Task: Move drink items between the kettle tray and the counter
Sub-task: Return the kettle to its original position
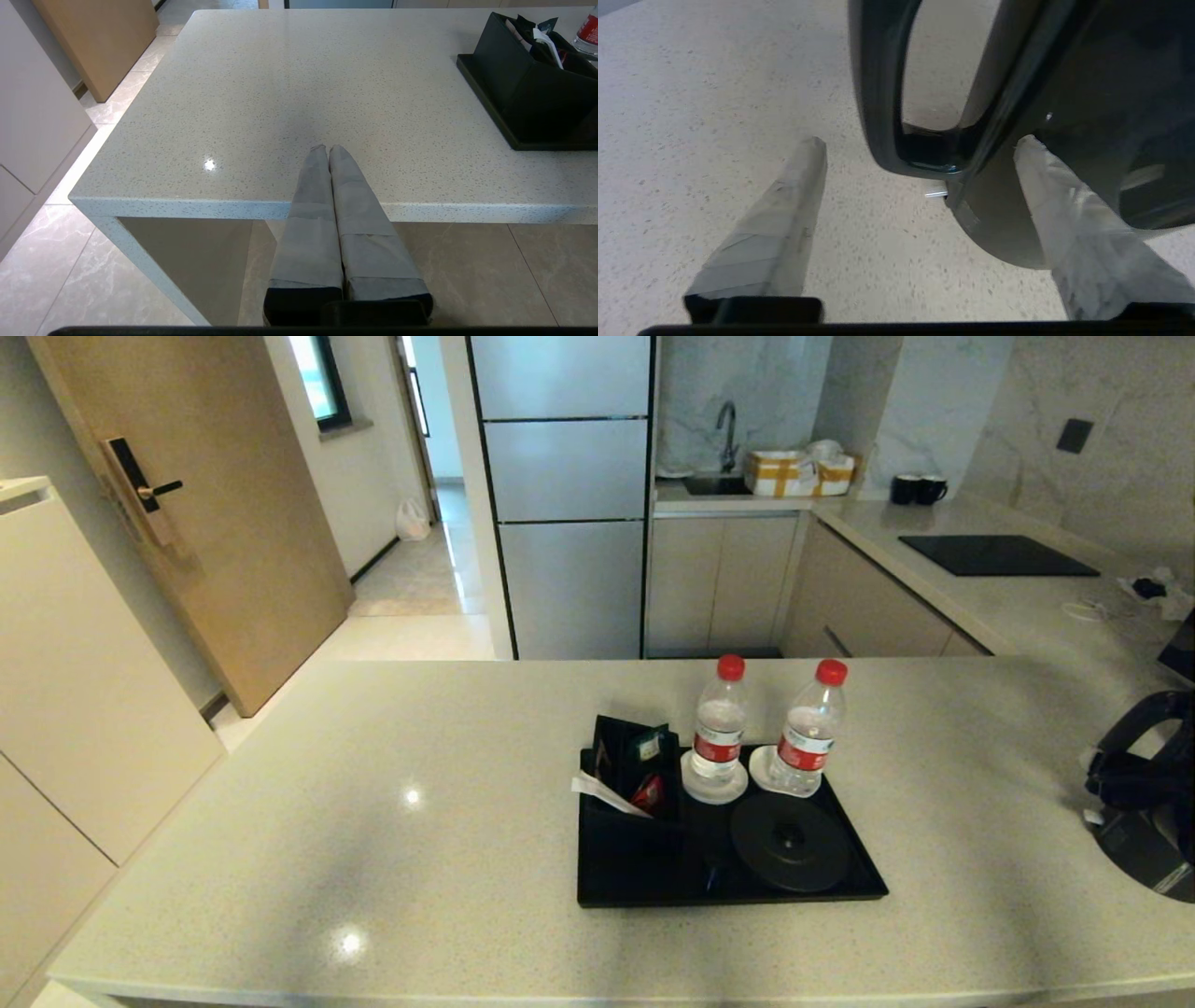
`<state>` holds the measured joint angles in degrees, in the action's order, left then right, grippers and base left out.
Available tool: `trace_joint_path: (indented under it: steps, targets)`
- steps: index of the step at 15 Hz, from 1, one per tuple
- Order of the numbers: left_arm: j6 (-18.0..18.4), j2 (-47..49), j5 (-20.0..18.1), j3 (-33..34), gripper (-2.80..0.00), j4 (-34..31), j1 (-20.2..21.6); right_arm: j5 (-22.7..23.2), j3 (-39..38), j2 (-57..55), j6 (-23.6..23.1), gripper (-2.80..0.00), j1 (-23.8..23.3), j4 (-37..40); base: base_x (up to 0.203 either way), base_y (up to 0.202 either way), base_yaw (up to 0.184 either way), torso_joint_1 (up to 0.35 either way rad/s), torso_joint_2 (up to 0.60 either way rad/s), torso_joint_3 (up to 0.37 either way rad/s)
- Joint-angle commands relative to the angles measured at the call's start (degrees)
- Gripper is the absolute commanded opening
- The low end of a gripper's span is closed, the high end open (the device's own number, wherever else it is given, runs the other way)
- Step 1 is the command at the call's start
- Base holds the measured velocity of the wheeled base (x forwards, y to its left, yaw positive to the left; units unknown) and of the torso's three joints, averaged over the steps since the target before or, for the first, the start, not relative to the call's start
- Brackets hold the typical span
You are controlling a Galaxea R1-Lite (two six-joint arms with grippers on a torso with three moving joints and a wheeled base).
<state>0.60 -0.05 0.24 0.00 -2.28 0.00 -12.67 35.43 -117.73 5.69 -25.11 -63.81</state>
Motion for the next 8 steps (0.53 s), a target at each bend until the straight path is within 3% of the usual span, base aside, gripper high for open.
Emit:
trace_joint_path:
  steps: [1, 4, 8]
  targets:
    - [0.02, 0.05, 0.02, 0.0, -2.8, -0.01, 0.0, 0.03, 0.64, -2.11, 0.16, 0.0, -0.03, -0.82, 0.0, 0.0, 0.0, 0.0, 0.0, 0.0]
    - [0.02, 0.05, 0.11, 0.0, -2.8, -0.01, 0.0, 0.1, 0.98, -6.24, -0.17, 0.0, 0.24, -5.59, 0.0, 0.0, 0.0, 0.0, 0.0, 0.0]
    - [0.02, 0.05, 0.02, -0.08, -2.8, -0.01, 0.0, 0.19, 3.08, -7.2, 0.04, 0.0, 0.5, -6.43, 0.0, 0.0, 0.0, 0.0, 0.0, 0.0]
